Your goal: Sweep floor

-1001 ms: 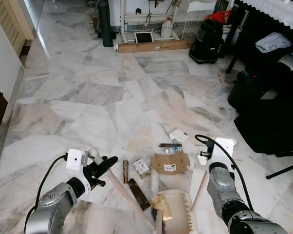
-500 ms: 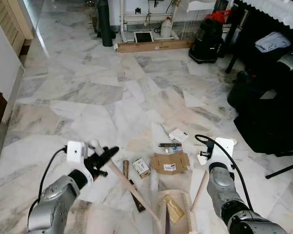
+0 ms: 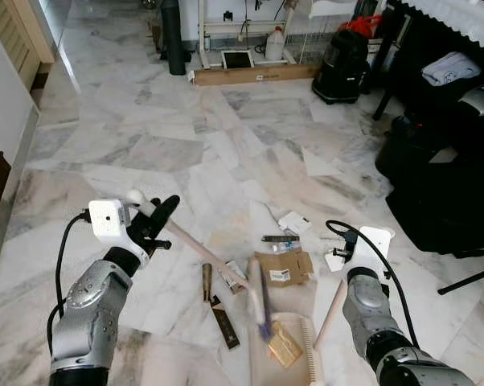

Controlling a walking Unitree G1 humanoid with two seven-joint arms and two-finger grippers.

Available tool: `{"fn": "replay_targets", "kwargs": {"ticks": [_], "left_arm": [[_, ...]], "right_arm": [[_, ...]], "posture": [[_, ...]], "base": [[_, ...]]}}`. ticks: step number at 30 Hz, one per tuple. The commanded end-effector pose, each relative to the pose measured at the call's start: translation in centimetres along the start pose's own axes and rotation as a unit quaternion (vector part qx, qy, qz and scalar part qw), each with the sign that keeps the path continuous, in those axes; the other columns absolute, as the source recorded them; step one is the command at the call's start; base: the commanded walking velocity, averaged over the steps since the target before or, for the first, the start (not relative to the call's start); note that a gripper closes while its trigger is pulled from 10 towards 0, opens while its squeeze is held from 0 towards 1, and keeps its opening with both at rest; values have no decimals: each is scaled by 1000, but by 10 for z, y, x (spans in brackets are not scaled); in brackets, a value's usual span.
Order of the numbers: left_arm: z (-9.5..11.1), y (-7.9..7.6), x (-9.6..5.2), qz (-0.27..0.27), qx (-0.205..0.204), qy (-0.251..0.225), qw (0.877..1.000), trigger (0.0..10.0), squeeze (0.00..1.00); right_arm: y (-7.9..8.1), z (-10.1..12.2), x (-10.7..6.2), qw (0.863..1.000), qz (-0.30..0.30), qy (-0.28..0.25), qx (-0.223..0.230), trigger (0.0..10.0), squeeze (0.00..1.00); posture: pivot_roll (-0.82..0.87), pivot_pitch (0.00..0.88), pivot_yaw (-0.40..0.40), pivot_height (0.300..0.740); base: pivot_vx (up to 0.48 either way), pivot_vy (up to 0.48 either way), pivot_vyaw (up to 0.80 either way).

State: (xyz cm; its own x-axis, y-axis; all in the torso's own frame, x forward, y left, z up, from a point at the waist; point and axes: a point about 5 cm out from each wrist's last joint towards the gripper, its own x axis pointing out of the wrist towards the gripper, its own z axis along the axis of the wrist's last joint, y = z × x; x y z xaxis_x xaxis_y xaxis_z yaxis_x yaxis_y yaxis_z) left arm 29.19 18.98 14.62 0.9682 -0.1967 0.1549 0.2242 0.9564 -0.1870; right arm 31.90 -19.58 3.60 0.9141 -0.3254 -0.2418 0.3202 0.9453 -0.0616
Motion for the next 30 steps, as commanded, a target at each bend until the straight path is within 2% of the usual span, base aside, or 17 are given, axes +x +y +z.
{"fn": "replay_targets", "kwargs": {"ticks": [1, 4, 10, 11, 22, 29, 30], "left_arm": [[9, 4, 2, 23, 29, -30, 999, 10000, 0], [7, 6, 2, 37, 54, -33, 997, 10000, 0], [-1, 9, 1, 62, 70, -30, 995, 10000, 0], [-3, 10, 0, 67, 83, -30, 994, 10000, 0], [-12, 4, -2, 70, 116, -34, 990, 10000, 0], [-15, 3, -2, 74, 145, -41, 986, 10000, 0], [-15, 5, -3, 83, 144, -44, 985, 10000, 0]], "right_arm": [[-2, 9, 2, 1000, -6, -27, 15, 10000, 0], [-3, 15, 3, 999, -8, -45, 25, 10000, 0], [-3, 26, 2, 996, -4, -84, 41, 10000, 0], [-3, 29, 2, 994, -4, -94, 47, 10000, 0], [1, 43, -1, 988, 8, -132, 80, 10000, 0], [2, 52, -1, 986, 11, -147, 81, 10000, 0], [2, 57, -1, 984, 19, -163, 76, 10000, 0]], "posture": [[51, 81, -79, 740], [44, 81, -80, 740], [39, 80, -77, 740], [39, 80, -77, 740], [39, 60, -79, 740], [37, 48, -82, 740], [37, 48, -82, 740]], "base": [[0, 0, 0], [0, 0, 0], [0, 0, 0], [0, 0, 0], [0, 0, 0], [0, 0, 0], [0, 0, 0]]}}
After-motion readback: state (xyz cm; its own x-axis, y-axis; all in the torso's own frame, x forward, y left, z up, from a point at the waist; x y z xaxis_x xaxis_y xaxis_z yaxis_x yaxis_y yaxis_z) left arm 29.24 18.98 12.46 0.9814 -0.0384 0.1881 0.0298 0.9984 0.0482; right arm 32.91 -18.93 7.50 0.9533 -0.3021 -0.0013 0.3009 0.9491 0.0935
